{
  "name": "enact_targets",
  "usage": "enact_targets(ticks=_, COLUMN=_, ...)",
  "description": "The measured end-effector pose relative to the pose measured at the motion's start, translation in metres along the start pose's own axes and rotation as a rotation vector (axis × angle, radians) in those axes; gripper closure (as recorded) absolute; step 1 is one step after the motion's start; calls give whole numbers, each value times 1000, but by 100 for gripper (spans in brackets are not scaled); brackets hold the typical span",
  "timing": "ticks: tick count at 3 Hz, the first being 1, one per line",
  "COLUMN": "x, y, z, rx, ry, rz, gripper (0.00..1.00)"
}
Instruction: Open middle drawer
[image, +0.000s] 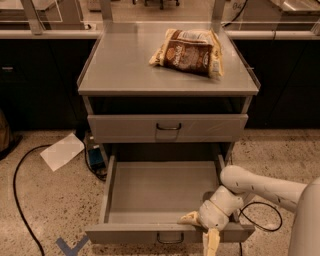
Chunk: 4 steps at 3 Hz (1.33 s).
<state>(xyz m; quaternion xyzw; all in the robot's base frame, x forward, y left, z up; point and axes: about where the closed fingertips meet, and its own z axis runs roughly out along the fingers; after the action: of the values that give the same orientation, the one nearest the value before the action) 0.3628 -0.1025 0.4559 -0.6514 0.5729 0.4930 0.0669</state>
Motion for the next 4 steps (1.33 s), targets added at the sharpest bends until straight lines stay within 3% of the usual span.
enact_targets(ticks=1, x=1, y=-1, z=4, rx=-9, ry=0, rz=2, gripper=0)
enact_targets(ticks=2, x=2, y=7, z=13, rx=-49, ry=14, rz=8, gripper=0)
enact_targets(ticks=3, x=1, y=7, z=13, rx=-49, ry=14, rz=8, gripper=0)
enact_targets(ticks=4, x=5, y=24, z=19, rx=-85, ry=10, rz=18, gripper=0)
